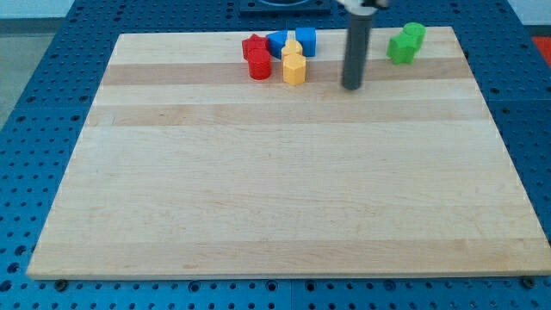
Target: Move the green circle towards top right
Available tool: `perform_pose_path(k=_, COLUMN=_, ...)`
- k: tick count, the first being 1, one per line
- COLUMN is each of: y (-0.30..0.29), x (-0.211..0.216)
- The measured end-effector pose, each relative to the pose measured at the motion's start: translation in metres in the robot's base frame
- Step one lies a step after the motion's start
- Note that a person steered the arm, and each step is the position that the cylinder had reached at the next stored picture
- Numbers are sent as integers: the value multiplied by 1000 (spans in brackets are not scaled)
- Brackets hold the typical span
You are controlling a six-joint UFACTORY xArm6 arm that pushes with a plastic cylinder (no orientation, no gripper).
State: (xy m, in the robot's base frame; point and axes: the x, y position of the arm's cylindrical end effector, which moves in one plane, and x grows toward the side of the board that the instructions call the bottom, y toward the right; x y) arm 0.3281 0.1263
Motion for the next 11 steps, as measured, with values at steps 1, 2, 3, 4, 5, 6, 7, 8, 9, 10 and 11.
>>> perform_pose_path(k=1, y=49, x=-1)
perform_pose_path(k=2, y=96, x=-7)
perform_pose_path(k=3, y=124, x=-28)
perform_pose_path(k=4, y=139, x=-54)
perform_pose_path(k=5, y=141, x=-84)
perform_pose_path(k=6, y=137, x=-112)
perform_pose_path(k=7, y=109, x=-119)
perform_pose_path(k=8, y=79, x=-119)
perform_pose_path(k=9, y=67, x=-112)
perform_pose_path(k=10, y=67, x=-98)
perform_pose_path(k=11, y=59, x=-91)
